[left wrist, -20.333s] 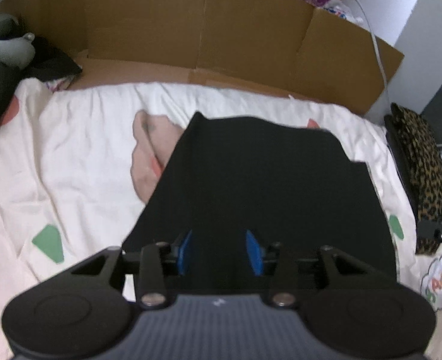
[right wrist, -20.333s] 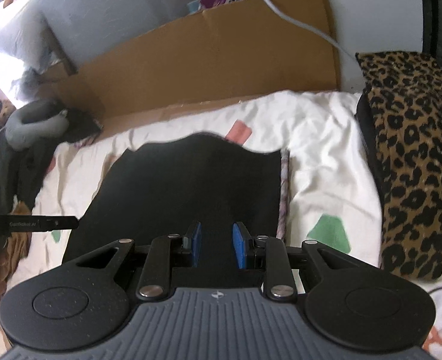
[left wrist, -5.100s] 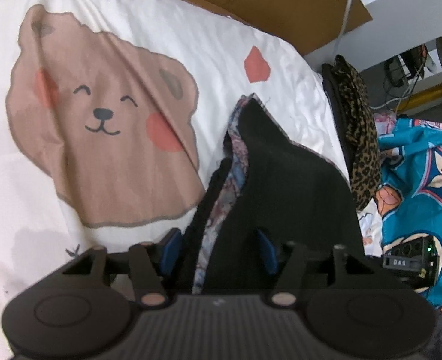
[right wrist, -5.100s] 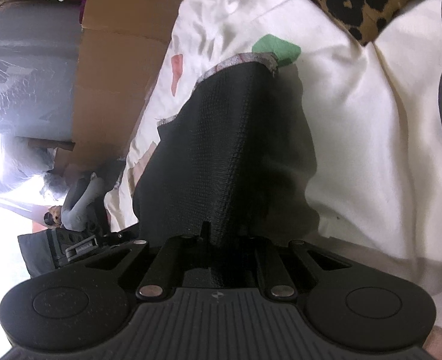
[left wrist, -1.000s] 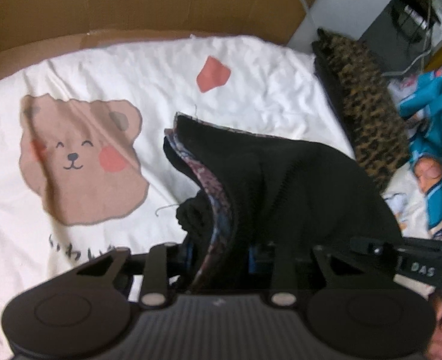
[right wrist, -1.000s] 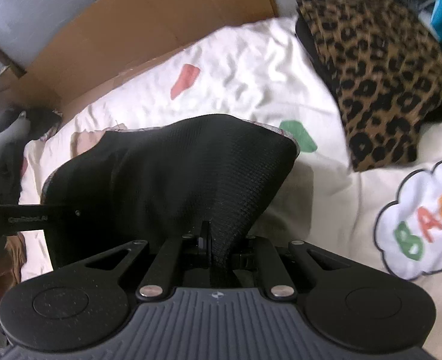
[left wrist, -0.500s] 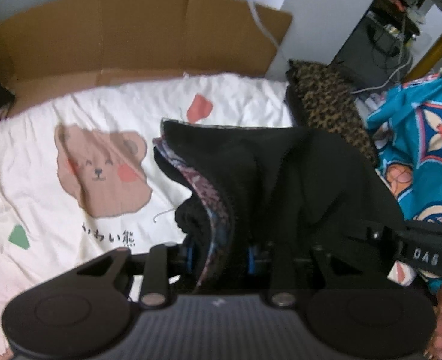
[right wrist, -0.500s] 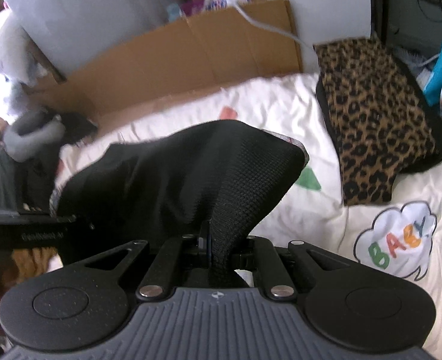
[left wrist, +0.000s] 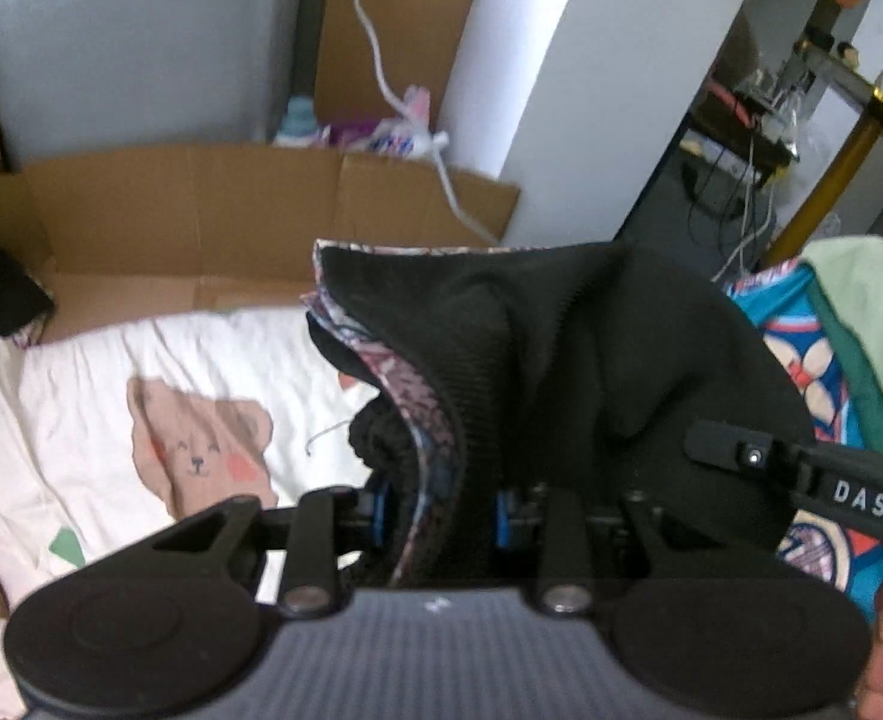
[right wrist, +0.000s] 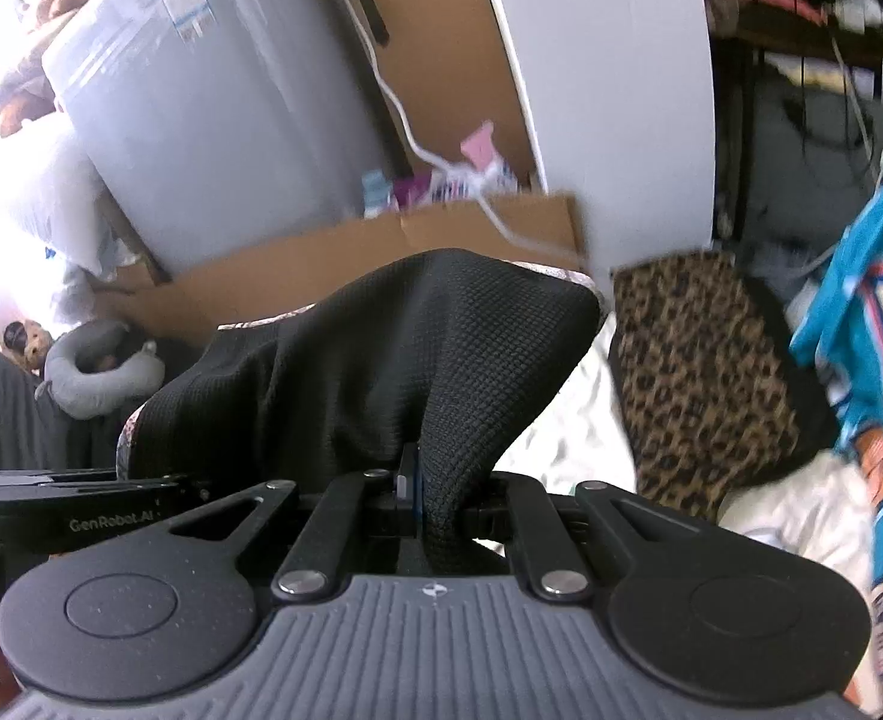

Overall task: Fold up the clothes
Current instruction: 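Lift the folded shorts off the duvet with both tools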

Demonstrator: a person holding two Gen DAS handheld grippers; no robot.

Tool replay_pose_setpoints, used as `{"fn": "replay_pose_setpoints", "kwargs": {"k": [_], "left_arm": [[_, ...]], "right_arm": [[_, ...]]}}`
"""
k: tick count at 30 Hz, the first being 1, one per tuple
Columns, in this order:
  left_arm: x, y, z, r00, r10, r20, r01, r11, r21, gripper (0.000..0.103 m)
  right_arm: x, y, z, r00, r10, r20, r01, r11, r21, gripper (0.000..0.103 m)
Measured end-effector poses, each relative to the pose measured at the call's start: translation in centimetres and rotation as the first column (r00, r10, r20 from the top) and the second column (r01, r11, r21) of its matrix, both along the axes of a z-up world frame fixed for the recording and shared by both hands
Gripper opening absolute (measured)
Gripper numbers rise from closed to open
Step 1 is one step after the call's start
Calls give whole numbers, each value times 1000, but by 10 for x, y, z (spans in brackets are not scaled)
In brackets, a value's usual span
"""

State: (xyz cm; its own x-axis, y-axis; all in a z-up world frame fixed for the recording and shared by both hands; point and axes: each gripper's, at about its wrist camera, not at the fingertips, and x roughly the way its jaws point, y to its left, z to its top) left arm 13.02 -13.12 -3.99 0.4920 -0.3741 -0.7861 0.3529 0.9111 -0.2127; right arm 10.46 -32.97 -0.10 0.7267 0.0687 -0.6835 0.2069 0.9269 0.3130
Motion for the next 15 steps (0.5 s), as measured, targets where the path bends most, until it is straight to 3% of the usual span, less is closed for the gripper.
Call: {"fn": "replay_pose_setpoints", "kwargs": {"k": [10,15], "left_arm": [[-14,-19,59,993,17,117,-16,1000,-10,33],[-17,-32,67,987,5,160,-2,1000,-19,33]], "right_arm": [[-19,11,60,994,-41,101,45,998,-42,7],[-30,2,72,984,-89,157,95,995,-29,7]]}}
